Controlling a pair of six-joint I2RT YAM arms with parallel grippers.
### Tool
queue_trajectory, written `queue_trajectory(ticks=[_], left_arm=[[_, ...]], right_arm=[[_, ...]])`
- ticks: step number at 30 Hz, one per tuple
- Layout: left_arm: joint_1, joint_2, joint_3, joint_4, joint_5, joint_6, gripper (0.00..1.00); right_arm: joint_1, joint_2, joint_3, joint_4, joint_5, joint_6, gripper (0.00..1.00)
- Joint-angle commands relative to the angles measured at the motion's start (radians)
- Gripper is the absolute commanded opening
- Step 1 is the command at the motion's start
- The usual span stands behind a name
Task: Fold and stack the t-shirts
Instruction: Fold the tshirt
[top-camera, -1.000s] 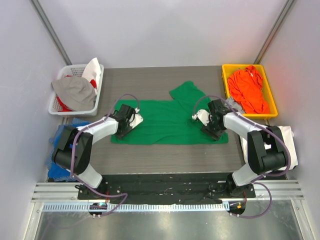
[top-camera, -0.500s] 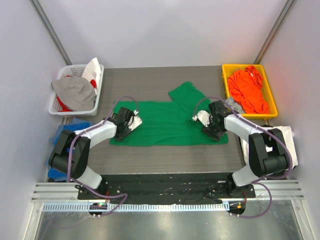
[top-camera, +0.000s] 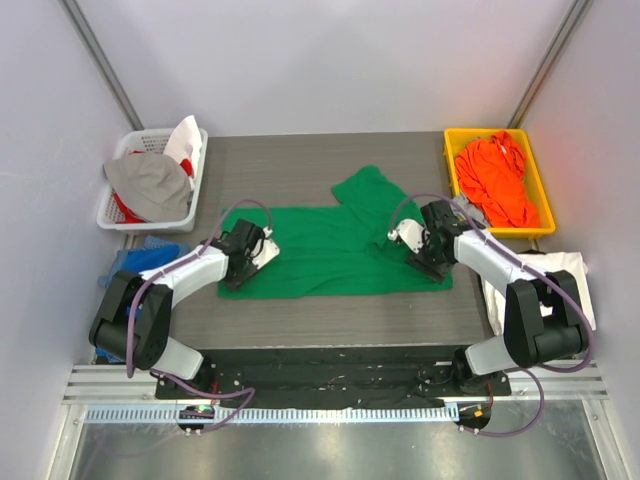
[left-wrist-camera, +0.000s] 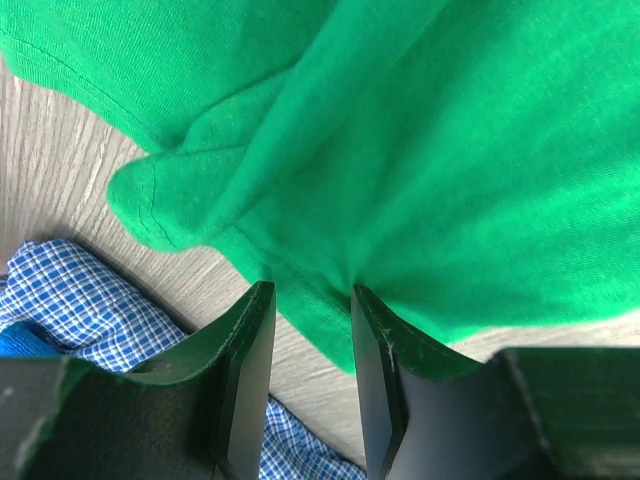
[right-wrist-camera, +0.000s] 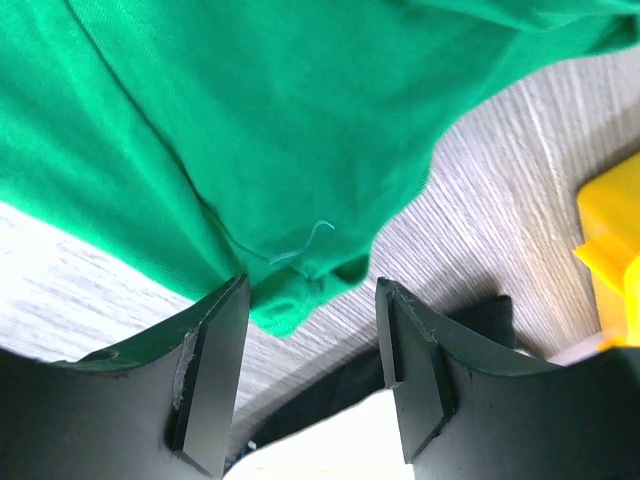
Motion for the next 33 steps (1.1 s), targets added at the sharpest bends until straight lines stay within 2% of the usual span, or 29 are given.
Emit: queue_trajectory(ticks=[1,8,12,22,33], left_arm=[[-0.007,-0.031,0.083,-0.066,0.033,-0.03,0.41],[-0.013,-0.045,0.178,-0.086,0.047,-0.039,0.42],[-0.013,-0.007,0.218,-0.069,0.041,-0.039,0.41],[-0.015,0.098,0.275,-0.002,0.036,-0.036,0.41],[-0.013,0.121,0.279,0.015,0.03,-0.03,0.41]], right_arm=[[-0.004,-0.031,0.106,-0.039,-0.002,0.023,0.61],[-0.004,0.012,0.235,-0.002,-0.017,0.054,0.61],[0.004,0.12,0.321,0.021,-0.077,0.095,0.6],[0.048,0.272,0.385,0.075,-0.079,0.102,0.54],[0.05,0.352,0.433,0.078,-0.08,0.077,0.54]])
